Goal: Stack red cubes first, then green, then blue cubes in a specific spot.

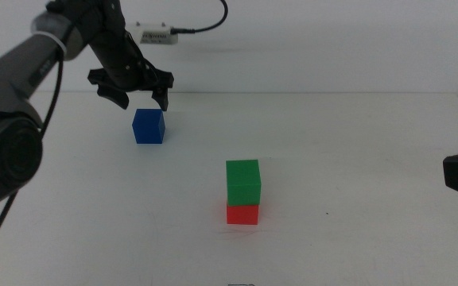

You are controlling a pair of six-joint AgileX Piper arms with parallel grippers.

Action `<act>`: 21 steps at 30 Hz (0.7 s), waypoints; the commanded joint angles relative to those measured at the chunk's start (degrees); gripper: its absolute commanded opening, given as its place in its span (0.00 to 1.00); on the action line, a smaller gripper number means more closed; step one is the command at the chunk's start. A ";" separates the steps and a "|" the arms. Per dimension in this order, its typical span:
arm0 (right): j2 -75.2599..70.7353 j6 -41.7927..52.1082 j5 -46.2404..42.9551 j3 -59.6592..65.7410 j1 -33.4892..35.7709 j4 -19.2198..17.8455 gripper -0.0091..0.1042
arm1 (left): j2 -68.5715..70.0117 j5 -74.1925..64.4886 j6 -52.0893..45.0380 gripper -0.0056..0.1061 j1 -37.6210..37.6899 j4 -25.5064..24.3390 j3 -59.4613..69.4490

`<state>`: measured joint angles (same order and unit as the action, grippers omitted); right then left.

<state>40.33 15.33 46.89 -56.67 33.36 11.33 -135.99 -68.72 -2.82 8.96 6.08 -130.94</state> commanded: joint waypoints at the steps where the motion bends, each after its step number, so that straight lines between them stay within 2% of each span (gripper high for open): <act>1: 0.03 0.92 -4.12 -1.16 -0.44 0.31 0.65 | 2.22 2.11 1.23 0.89 0.24 0.31 -3.23; 11: 0.03 0.92 -4.12 -1.16 -0.44 0.31 0.65 | -1.75 6.02 2.31 0.88 0.24 0.07 -3.49; 14: 0.03 0.92 -4.12 -1.16 -0.44 0.31 0.65 | -2.37 6.53 2.36 0.85 0.24 0.07 -3.43; 18: 0.03 0.92 -4.12 -1.16 -0.44 0.31 0.65 | -3.34 6.77 2.82 0.72 0.24 0.07 -3.48; 21: 0.03 0.92 -4.12 -1.16 -0.44 0.31 0.65 | -3.65 6.77 2.82 0.55 0.18 0.17 -3.48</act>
<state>40.33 15.33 46.89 -56.67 33.36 11.39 -143.68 -63.75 -0.85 8.96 5.85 -132.56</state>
